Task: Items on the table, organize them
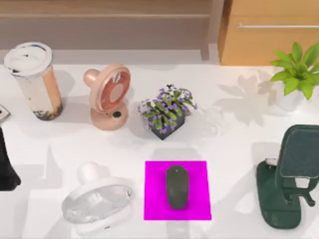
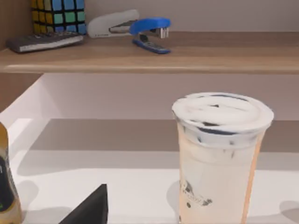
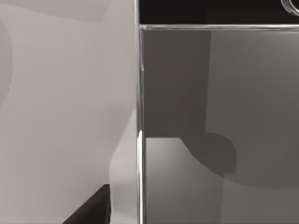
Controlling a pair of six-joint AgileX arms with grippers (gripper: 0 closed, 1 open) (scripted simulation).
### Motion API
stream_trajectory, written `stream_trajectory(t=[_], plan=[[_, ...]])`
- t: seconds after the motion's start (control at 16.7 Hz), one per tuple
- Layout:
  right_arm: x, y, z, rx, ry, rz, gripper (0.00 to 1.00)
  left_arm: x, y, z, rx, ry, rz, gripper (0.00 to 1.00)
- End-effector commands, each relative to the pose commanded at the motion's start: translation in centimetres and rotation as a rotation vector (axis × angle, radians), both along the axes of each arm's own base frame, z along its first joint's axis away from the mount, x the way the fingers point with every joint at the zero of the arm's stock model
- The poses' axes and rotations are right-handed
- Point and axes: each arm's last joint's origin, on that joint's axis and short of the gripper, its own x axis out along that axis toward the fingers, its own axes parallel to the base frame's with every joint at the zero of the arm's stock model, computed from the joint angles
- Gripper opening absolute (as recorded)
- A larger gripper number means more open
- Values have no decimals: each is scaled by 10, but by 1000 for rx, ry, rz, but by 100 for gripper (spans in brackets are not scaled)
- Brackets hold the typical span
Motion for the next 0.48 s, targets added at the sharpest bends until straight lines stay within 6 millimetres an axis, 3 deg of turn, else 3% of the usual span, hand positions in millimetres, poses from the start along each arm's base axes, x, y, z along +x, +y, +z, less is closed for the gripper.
stream_trajectory(t=[0.48], plan=[[0, 0, 0, 0, 0, 0, 25, 0, 0, 0, 0, 0, 0, 100]])
